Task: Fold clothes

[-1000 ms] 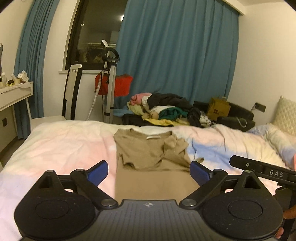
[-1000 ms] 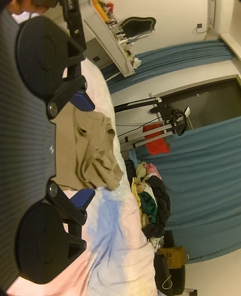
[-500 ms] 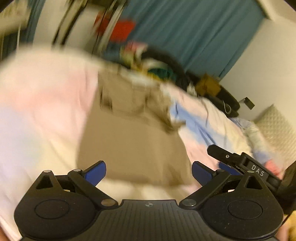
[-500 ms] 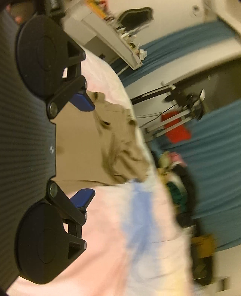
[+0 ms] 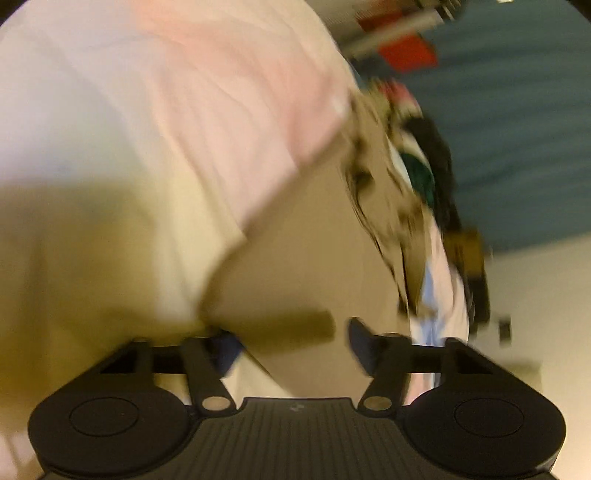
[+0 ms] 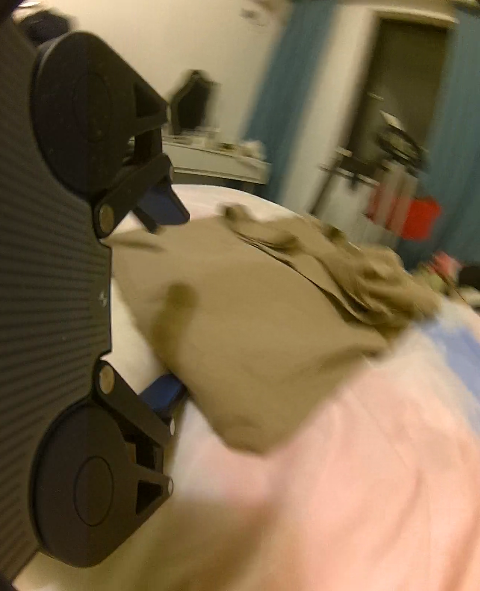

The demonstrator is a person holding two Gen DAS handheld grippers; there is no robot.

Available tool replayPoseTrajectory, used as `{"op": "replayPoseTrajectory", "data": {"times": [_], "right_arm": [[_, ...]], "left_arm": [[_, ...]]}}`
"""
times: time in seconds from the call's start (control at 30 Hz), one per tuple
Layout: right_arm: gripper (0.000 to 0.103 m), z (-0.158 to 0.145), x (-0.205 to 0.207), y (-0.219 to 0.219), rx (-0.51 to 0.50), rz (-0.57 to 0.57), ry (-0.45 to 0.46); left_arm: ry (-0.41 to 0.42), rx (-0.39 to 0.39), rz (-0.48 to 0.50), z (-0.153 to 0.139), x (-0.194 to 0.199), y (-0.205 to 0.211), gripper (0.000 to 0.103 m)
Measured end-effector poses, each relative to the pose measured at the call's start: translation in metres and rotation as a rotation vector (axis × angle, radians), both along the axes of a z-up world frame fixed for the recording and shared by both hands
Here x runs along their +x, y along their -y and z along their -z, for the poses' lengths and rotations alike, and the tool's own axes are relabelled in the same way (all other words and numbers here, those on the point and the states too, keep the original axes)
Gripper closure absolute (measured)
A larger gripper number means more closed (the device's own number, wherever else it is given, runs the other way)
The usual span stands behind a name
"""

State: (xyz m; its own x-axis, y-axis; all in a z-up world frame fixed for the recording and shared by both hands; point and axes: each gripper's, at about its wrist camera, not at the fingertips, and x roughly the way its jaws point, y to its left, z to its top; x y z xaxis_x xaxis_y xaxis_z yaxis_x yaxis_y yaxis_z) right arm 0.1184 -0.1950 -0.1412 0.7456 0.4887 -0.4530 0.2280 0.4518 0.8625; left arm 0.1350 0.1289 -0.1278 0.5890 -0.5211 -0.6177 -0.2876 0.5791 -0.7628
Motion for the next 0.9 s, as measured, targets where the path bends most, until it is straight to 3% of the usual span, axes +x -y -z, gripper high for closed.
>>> {"op": "replayPoseTrajectory", "data": {"times": [0.03,0.13,0.2,0.3,0.4,0.63,0.73,0.9], "right_arm": [[0.026,0.002,0.001,0.005,0.006,0.05,-0.009],[0.036,0.011,0.002,0.013,0.043,0.119,-0.007],[0.073,0.009,0.002,0.011,-0.015,0.126,-0.016],[0.088,0.006,-0.003,0.014,-0.048,0.133,-0.013],[0.091,-0.003,-0.013,0.02,-0.044,0.149,0.047],[0.093,-0.058,-0.028,0.022,-0.065,0.183,0.099],[0.093,-0.088,-0.051,0.019,-0.109,0.158,0.162],[0.093,-0.115,-0.12,0.018,-0.157,0.138,0.24]], "left_arm": [[-0.007,-0.015,-0.024,0.004,0.0,-0.004,0.072],[-0.003,-0.035,-0.058,0.007,-0.003,-0.009,0.085],[0.027,-0.031,-0.06,0.002,-0.005,-0.01,0.092],[0.104,-0.025,-0.05,-0.012,-0.013,-0.01,0.095],[0.176,-0.05,-0.045,-0.031,-0.024,-0.01,0.097],[0.28,-0.132,-0.051,-0.084,-0.056,-0.017,0.098],[0.333,-0.102,-0.032,-0.11,-0.081,-0.019,0.098],[0.322,-0.062,0.001,-0.133,-0.149,-0.021,0.098]]}}
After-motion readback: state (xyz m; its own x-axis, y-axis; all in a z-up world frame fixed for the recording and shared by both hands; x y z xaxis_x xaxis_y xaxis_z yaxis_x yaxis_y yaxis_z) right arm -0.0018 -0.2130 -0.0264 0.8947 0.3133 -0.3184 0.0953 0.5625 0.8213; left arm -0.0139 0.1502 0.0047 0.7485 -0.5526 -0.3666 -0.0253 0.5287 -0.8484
